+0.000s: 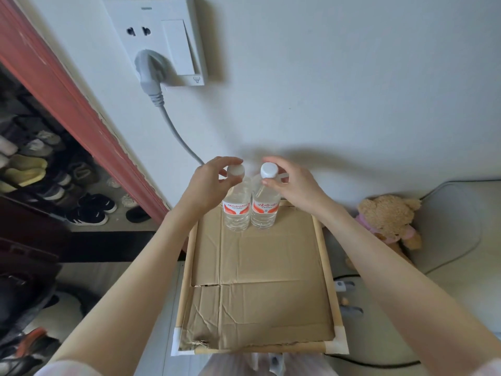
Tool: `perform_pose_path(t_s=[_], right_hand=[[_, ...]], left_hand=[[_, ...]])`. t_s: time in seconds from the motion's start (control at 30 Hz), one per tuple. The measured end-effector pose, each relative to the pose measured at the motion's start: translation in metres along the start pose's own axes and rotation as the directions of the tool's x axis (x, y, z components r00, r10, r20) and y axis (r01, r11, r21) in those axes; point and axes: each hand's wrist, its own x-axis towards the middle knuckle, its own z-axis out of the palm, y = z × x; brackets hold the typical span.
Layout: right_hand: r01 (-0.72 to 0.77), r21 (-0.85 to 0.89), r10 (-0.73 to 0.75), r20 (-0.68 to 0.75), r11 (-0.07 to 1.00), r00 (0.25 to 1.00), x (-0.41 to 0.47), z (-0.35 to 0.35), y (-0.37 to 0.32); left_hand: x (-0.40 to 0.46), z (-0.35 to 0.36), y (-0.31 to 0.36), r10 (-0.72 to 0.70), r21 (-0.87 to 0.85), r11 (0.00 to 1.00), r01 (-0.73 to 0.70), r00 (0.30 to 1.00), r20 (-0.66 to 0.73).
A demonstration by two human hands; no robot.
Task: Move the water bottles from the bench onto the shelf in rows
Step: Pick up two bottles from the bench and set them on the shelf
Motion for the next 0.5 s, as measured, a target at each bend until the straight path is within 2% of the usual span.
perform_pose_path(t_s=[0.1,0.3,0.37,0.5], right_hand=[[0.006,-0.07,-0.007,-0.009,0.998,1.0,0.0005,-0.0028,-0.0012],[-0.059,-0.287,0.014,-0.158,0.956,0.987,0.0048,-0.0017,-0.0068],[-0.043,-0.274,0.011,-0.118,0.961,0.993,0.0048,-0.0019,-0.0074],[0.073,-0.256,-0.062,0.053,0.964,0.997,-0.0011,-0.0095,-0.0024]], left_hand=[[0.0002,0.0015,0.0009,0.003,0.019,1.0,-0.002,1.0,-0.017],[-0.0024,0.0075,-0.0003,0.023,0.063,0.998,-0.019,0.998,-0.066],[-0.0016,0.0088,-0.0001,0.034,0.094,0.995,-0.027,0.997,-0.074],[0.0006,0.0072,0.0002,0.013,0.176,0.984,0.007,0.993,-0.117]])
